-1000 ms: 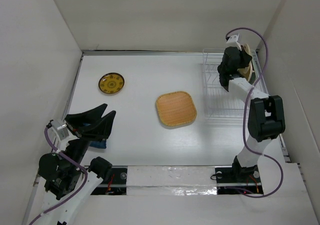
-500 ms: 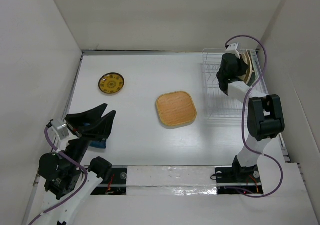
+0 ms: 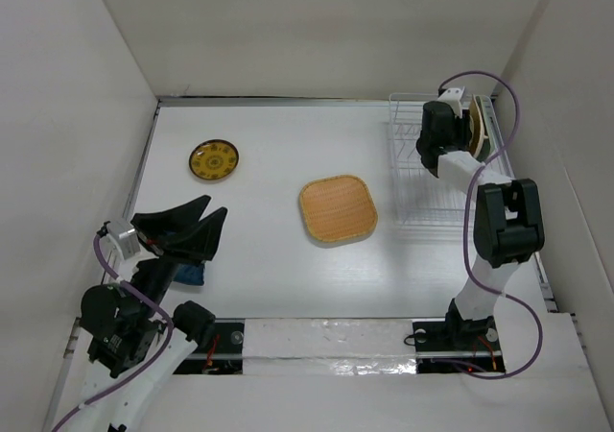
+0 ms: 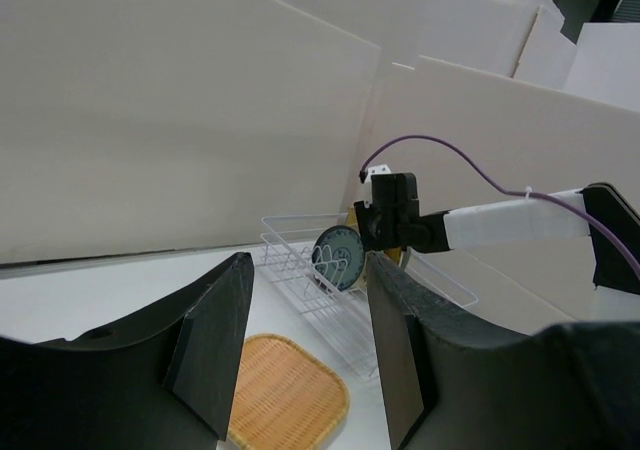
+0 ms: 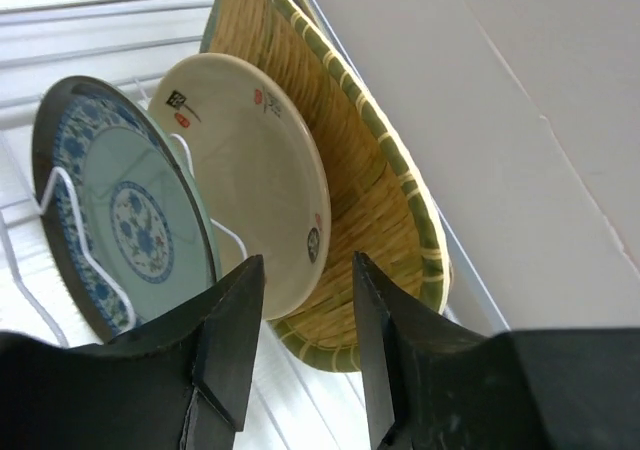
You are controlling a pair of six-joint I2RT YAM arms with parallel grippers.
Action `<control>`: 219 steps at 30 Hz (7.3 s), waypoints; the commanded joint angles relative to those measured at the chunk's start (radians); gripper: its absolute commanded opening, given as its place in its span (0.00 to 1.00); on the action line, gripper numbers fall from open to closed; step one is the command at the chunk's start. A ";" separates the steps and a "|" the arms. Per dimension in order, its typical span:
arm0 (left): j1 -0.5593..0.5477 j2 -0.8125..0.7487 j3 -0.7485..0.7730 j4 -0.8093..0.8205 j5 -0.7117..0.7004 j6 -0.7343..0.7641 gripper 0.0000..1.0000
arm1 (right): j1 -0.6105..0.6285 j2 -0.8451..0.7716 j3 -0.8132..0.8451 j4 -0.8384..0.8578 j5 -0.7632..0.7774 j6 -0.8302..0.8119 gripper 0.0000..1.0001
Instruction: Load the plates into the dish rack
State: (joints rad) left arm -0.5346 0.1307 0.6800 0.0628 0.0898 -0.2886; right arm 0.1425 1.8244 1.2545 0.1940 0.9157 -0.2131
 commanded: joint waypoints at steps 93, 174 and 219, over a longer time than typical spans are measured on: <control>0.005 -0.043 -0.045 0.029 -0.361 0.040 0.30 | 0.824 0.199 0.310 0.260 -0.971 0.937 0.00; 0.005 -0.149 -0.046 0.046 -0.242 0.002 0.33 | 0.146 0.151 0.241 0.127 0.057 -0.275 0.00; 0.005 0.036 -0.045 0.029 -0.225 0.002 0.26 | 0.325 -0.523 -0.162 -0.091 -0.469 0.451 0.48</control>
State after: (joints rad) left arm -0.5346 0.0986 0.6342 0.0605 -0.1600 -0.2886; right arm 0.3996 1.4273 1.1767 0.0078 0.5896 0.1482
